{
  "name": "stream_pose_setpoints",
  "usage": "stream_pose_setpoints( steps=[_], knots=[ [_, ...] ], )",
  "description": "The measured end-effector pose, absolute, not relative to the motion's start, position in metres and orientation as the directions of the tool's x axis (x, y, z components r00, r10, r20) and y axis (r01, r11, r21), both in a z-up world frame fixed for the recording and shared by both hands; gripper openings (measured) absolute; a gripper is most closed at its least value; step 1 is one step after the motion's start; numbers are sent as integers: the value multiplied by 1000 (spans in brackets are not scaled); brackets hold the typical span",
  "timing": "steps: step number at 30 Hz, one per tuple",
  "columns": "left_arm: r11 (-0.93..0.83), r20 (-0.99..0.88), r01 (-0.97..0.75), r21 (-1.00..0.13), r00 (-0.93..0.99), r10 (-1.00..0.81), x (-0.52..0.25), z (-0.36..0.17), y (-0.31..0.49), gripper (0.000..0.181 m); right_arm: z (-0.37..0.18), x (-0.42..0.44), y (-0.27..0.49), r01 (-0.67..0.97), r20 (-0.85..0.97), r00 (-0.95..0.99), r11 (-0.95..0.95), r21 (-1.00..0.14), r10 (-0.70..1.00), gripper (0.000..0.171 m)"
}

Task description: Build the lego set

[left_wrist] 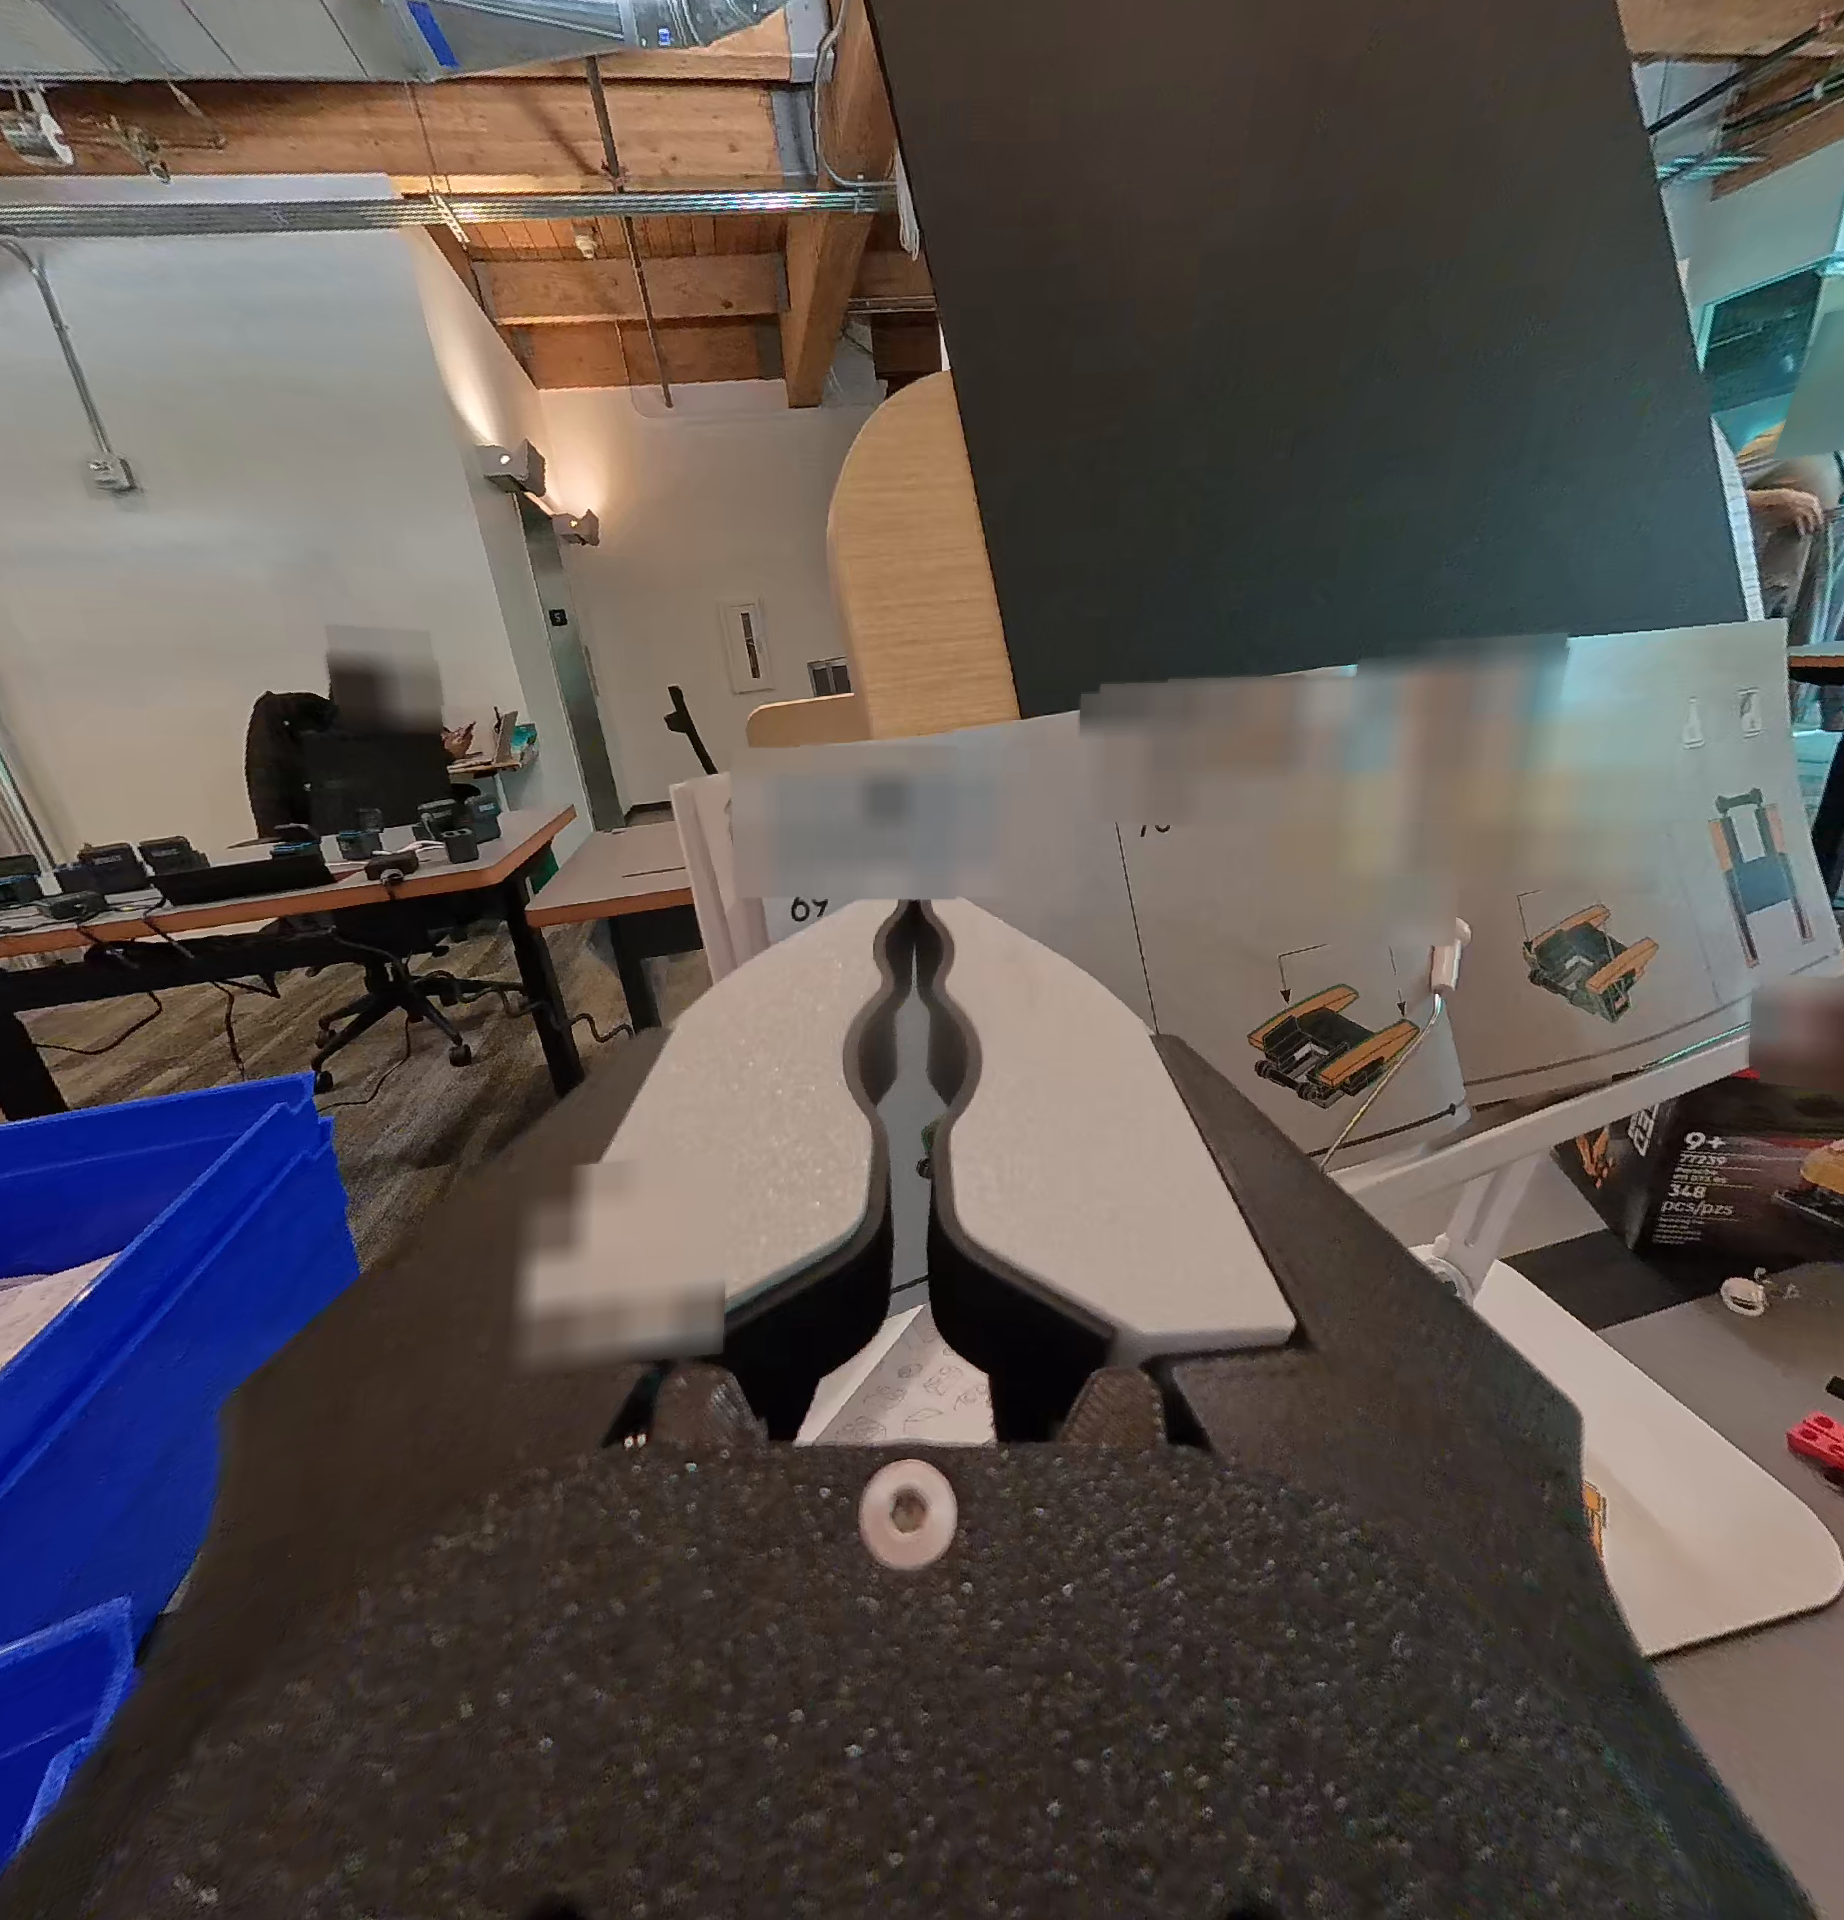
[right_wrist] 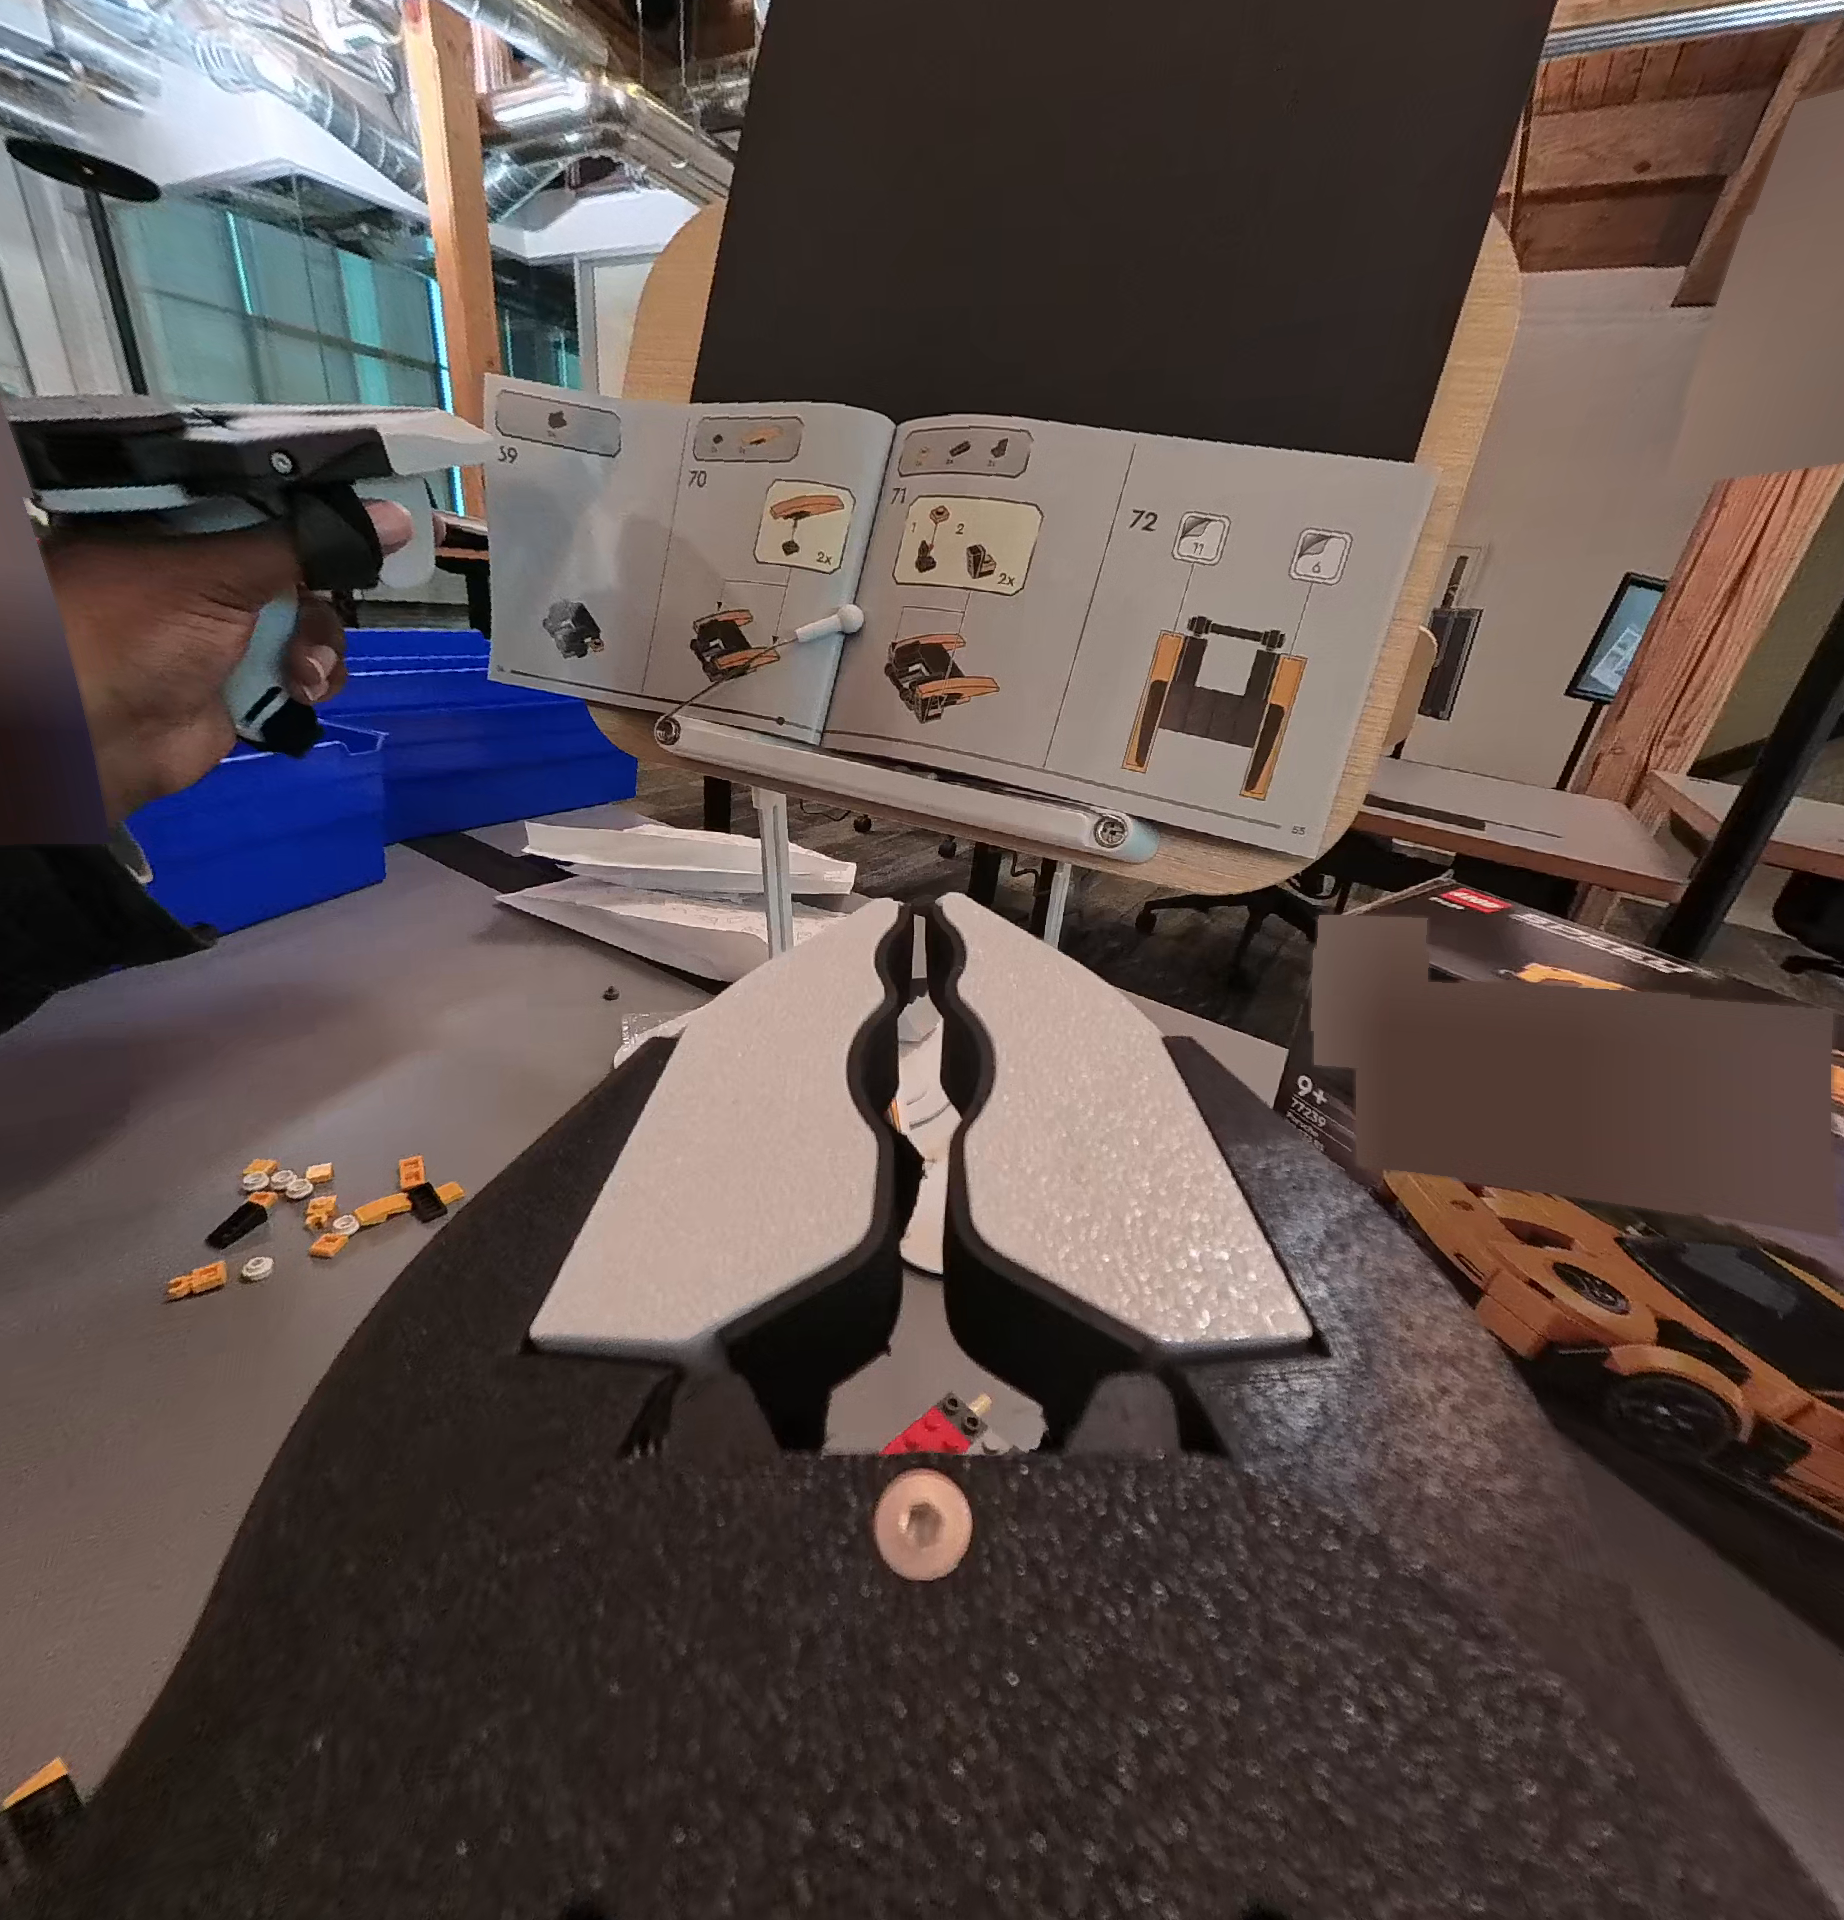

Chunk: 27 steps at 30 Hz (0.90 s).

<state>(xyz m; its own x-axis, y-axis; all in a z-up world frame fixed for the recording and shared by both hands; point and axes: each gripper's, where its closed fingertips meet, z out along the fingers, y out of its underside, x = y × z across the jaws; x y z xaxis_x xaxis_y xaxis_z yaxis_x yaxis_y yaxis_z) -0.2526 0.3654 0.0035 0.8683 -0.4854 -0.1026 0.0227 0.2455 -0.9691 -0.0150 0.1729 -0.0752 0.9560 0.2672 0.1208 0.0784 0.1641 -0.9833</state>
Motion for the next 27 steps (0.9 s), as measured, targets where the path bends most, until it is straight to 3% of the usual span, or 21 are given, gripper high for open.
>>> stream_pose_setpoints(
  steps=[9,15,18,21,24,27],
  knots=[
    [259,-148,32,-965,751,-643,-249,50,309,0,-70,-17,170,103,149,951,176,-979,270,2],
    [221,-281,-183,-958,749,-600,-320,63,293,0,-62,-19,166,201,253,936,217,-955,244,2],
    [85,-360,-375,-923,764,-536,-394,35,307,0,-56,-17,163,232,286,928,231,-945,239,2],
    [-175,-329,-499,-849,757,-564,-467,-22,318,7,-56,-14,160,224,275,928,216,-950,250,1],
    [-425,-270,-593,-684,747,-608,-526,-94,317,8,-67,-11,160,242,282,928,182,-953,245,1],
    [-551,-222,-658,-513,722,-656,-556,-151,303,13,-80,-12,158,256,285,927,142,-956,245,1]
  ],
)
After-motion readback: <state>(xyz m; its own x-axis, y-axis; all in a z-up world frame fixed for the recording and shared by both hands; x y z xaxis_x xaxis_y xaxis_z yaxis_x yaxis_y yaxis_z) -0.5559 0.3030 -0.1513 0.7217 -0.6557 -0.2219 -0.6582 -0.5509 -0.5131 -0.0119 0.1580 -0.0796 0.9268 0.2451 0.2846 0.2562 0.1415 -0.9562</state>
